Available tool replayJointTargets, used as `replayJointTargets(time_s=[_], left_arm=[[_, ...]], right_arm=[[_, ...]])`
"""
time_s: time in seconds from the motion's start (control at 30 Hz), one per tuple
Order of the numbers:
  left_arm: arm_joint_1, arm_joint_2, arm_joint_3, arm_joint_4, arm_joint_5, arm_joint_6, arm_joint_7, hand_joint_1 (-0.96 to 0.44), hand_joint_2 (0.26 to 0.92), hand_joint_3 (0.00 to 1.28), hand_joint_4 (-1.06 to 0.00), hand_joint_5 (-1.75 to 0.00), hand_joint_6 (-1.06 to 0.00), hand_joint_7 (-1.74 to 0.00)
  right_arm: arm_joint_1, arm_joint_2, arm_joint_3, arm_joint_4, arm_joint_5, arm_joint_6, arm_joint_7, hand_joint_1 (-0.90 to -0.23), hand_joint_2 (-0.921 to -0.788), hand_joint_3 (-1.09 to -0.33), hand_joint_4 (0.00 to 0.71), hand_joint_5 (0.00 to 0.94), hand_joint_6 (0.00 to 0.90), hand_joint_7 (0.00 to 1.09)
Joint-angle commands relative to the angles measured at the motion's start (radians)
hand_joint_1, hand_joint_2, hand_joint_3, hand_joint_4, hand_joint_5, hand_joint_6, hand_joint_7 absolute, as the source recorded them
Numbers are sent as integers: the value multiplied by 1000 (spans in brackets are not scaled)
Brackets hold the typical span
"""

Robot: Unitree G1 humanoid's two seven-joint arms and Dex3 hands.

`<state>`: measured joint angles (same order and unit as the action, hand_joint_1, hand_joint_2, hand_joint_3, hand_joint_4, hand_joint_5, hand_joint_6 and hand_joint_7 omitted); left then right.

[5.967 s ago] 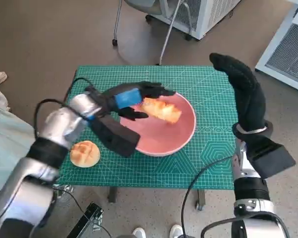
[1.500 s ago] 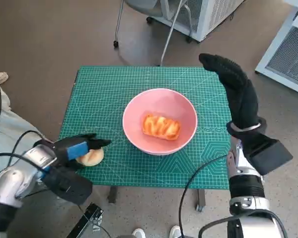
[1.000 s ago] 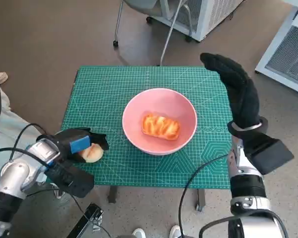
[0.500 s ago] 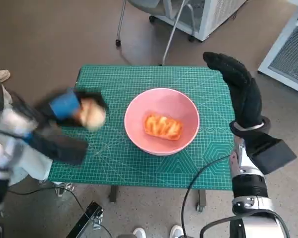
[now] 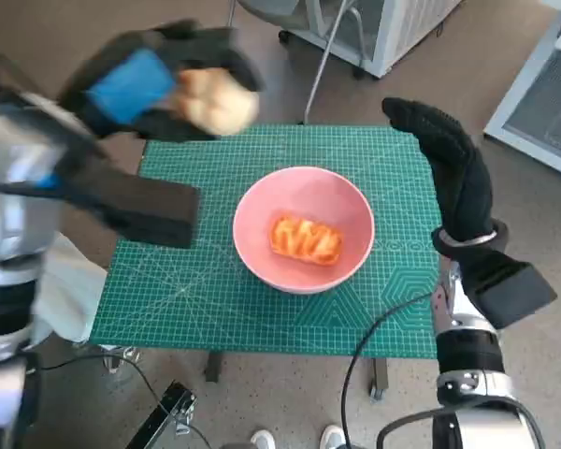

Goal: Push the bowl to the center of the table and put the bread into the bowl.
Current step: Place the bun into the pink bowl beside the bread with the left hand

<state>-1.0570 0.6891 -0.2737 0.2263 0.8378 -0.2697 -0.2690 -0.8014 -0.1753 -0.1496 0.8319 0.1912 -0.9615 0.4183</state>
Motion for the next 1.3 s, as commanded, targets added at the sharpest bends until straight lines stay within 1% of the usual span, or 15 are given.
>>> replayJointTargets(time_s=[0.03, 0.2, 0.4, 0.57, 0.67, 0.7, 0.73, 0.77, 0.8, 0.83, 0.87, 0.93, 1.03, 1.13, 1.3], left_arm=[[-55, -60, -78, 95, 47, -47, 47, 1, 920, 45, -693, -1053, -678, -1212], [-110, -139, -147, 272, 54, -102, 83, 1, 920, 62, -661, -1059, -674, -1243], [-140, -220, -234, 454, 85, -126, 104, 0, 921, 114, -585, -1172, -626, -1264], [-140, -261, -311, 524, 155, -98, 133, 0, 921, 135, -558, -1231, -603, -1256], [-128, -280, -330, 549, 158, -94, 131, 1, 921, 135, -565, -1166, -608, -1311], [-118, -281, -329, 544, 146, -95, 109, 1, 920, 136, -574, -1138, -603, -1338], [-111, -281, -329, 542, 138, -96, 94, 1, 921, 177, -519, -1204, -563, -1369], [-96, -273, -327, 518, 122, -92, 43, 1, 921, 245, -428, -1309, -493, -1424], [-85, -267, -327, 500, 111, -88, 7, 37, 900, 247, -275, -894, -347, -1023], [-78, -265, -327, 483, 100, -79, -44, 50, 904, 231, -228, -721, -302, -863], [-73, -264, -327, 470, 91, -72, -80, 47, 898, 185, -146, -461, -199, -613], [-74, -265, -330, 451, 82, -65, -142, 5, 875, 108, -59, -188, -85, -332], [-85, -260, -337, 428, 81, -74, -204, -81, 822, 45, -19, -61, -27, -173], [-80, -254, -332, 400, 77, -72, -232, -112, 803, 25, -7, -24, -12, -126], [-51, -239, -316, 342, 70, -62, -238, -132, 790, 10, 0, -2, -9, -104]], right_arm=[[23, -4, 3, 4, -11, 6, -4, -601, -921, -734, 317, 5, -1, 777], [29, -9, 5, -3, -19, 9, -11, -598, -921, -734, 318, 5, -1, 776], [43, -22, 2, -31, -27, 21, -20, -604, -921, -735, 319, 5, -1, 776], [55, -31, -3, -55, -25, 30, -26, -611, -921, -735, 320, 6, -1, 776], [59, -36, -5, -60, -23, 31, -29, -619, -921, -734, 320, 6, -1, 776], [60, -37, -5, -61, -25, 31, -32, -620, -921, -733, 320, 6, -1, 776], [60, -38, -6, -61, -27, 30, -34, -621, -921, -733, 320, 6, -1, 776], [61, -40, -6, -62, -31, 29, -38, -622, -921, -733, 321, 6, -1, 776], [61, -41, -6, -62, -34, 28, -41, -624, -921, -732, 321, 6, -1, 776], [61, -43, -6, -62, -39, 25, -44, -624, -921, -732, 321, 6, -1, 776], [61, -44, -6, -62, -42, 23, -47, -625, -921, -731, 318, 5, -1, 776], [62, -47, -5, -64, -49, 19, -54, -626, -921, -730, 313, 3, -1, 776], [57, -54, -4, -60, -60, 14, -62, -623, -921, -736, 307, 1, -1, 772], [53, -60, -1, -58, -66, 13, -70, -618, -921, -742, 306, 1, -1, 770], [48, -65, 2, -61, -75, 14, -80, -598, -921, -765, 308, 3, -1, 761]])
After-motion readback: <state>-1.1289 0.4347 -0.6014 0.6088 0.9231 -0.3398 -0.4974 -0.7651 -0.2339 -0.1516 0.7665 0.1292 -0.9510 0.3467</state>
